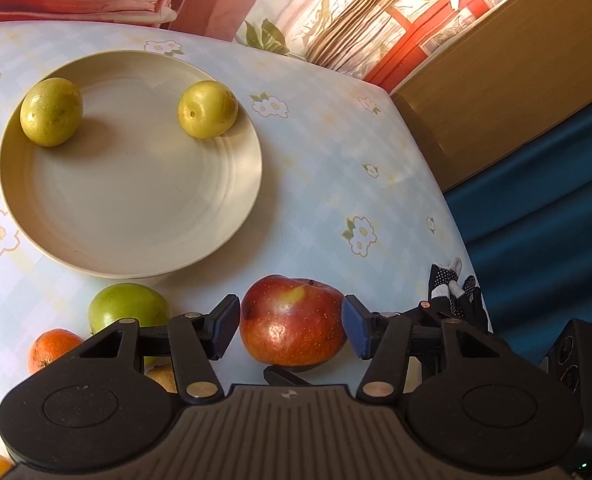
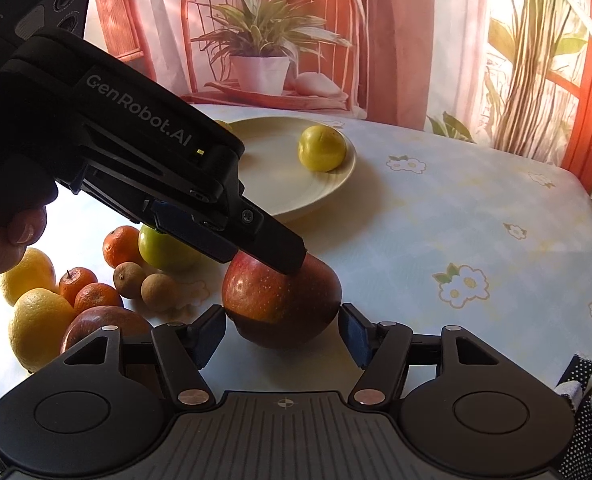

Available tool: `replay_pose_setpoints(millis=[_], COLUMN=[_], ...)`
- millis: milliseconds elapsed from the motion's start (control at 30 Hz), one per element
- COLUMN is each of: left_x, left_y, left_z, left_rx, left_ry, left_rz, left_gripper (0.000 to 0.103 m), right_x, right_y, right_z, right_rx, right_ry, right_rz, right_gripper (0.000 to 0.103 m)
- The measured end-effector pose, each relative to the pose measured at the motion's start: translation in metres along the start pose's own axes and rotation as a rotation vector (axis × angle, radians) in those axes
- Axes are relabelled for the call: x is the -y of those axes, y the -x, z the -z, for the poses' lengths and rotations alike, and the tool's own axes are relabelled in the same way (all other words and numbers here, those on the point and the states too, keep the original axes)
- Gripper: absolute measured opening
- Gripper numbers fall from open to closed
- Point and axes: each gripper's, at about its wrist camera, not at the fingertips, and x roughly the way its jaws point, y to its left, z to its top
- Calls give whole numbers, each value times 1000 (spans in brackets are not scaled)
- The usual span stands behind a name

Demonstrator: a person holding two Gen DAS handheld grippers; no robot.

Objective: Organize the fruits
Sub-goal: 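Close right gripper on the red apple while left tool presses its top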

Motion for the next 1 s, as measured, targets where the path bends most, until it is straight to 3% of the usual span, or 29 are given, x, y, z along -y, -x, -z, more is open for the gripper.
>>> replay_pose_setpoints(millis=[133,333,567,1000], left_x=[2,-3,-10,-10], left_y=[-1,4,-4,1], left_z=[2,-2,-7,-3], left_rx=[-12,15,-4,-29], left_ry=[-17,9,83,57], left_rz=[-1,-1,-25,1], left_gripper=[60,58,58,59], right_x=[3,-15,-22,-7], right_y=[-2,0,0,-3], right_z=[-2,2,4,0], right_rx=[-1,5,8,-52], right_ry=[-33,95,144,51], right_rz=[-12,39,56,-35], right_gripper=[61,60,60,60])
